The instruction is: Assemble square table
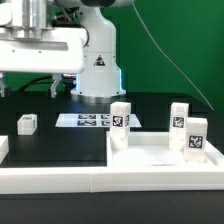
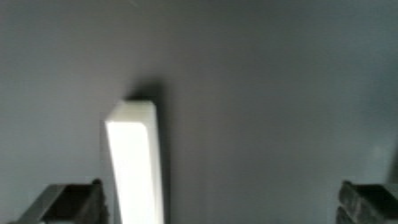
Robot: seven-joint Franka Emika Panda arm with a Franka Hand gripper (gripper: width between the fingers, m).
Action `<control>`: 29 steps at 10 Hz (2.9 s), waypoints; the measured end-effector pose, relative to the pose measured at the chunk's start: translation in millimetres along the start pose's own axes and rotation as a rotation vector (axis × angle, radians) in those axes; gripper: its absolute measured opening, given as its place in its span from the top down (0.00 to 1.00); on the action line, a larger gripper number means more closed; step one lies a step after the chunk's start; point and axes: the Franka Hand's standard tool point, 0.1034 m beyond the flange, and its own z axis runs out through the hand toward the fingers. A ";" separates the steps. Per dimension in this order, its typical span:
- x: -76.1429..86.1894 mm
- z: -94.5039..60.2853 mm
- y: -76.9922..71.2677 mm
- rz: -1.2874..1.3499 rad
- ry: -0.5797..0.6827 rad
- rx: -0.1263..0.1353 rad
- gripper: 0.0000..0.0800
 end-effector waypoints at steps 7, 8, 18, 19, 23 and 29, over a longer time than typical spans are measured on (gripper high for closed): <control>-29.8 10.6 19.1 -0.094 -0.027 0.003 0.19; -33.7 12.9 19.8 -0.092 -0.031 -0.001 0.19; -59.5 42.4 10.0 -0.066 -0.165 0.014 0.19; -57.1 42.7 8.5 -0.065 -0.228 0.042 0.19; -64.0 54.5 4.7 -0.024 -0.444 0.084 0.19; -68.1 62.6 5.4 0.024 -0.692 0.077 0.19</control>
Offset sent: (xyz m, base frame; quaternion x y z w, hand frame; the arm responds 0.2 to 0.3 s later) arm 0.0000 0.0000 0.0000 0.0000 0.0000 0.0000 1.0000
